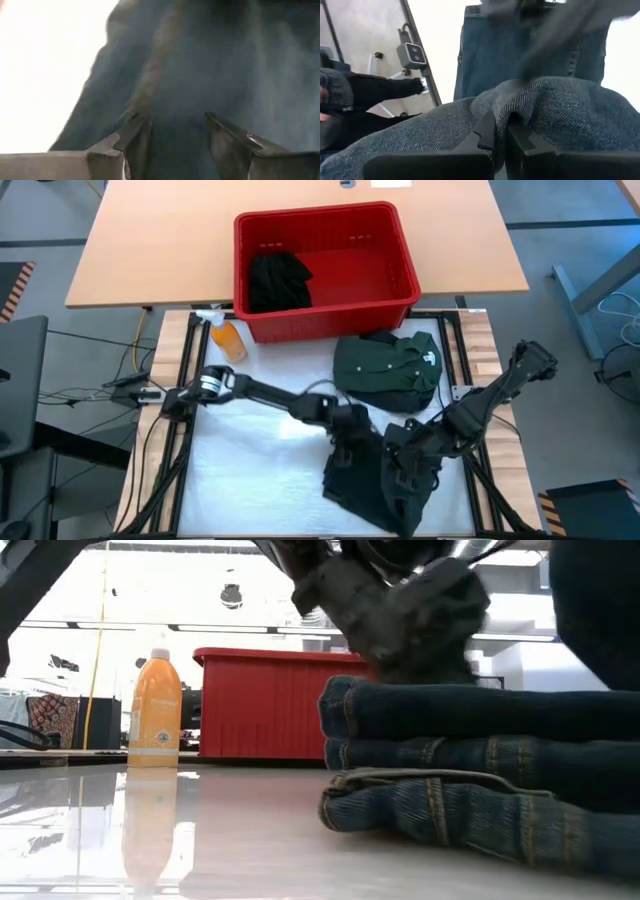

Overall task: Fold Laundry from Bin
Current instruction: Fold the blue pants from the bin

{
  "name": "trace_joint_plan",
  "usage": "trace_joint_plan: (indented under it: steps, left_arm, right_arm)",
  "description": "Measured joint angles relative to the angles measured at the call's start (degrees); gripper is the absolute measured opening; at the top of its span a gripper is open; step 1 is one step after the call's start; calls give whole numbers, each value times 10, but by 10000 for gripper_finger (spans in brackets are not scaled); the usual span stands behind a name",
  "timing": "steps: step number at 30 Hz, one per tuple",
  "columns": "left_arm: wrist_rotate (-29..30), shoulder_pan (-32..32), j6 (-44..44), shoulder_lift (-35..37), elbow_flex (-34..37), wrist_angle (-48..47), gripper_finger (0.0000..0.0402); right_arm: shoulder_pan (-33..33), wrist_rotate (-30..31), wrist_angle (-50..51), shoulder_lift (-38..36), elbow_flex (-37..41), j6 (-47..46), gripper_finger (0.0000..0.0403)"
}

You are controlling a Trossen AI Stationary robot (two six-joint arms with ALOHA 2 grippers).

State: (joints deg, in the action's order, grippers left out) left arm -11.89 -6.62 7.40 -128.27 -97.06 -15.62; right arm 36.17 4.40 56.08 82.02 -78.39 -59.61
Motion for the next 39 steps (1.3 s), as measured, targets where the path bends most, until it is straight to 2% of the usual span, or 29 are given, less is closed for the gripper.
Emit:
trace_joint_plan:
  steps: [5,8,11,13,16,20,24,32,35,39]
  left_arm:
    - [41,19,-68,70,0,-109,178]
    - [55,12,-74,112,3,-158,178]
    - [97,-8,-84,149,58,-175,178]
    - [103,-18,-64,163,129,-141,178]
    - [92,-28,2,179,251,-20,178]
    - [54,-36,98,176,343,144,178]
    - [58,-47,131,169,356,214,178]
    - [81,-49,132,166,342,214,178]
    - [83,-49,132,166,343,212,178]
    - [87,-49,128,166,343,212,178]
  right_arm:
    - [1,0,0,4,0,1,33]
    - [0,0,0,3,0,2,33]
    - [1,0,-3,2,0,2,33]
    - [1,5,-12,2,0,2,33]
    - [-3,12,-36,8,1,17,33]
    - [-17,9,-64,28,1,43,33]
    - [-46,-22,-83,57,1,74,33]
    - [-111,-114,-141,125,1,124,38]
    - [-128,-137,-163,137,1,139,58]
    - [-138,-138,-184,137,1,151,104]
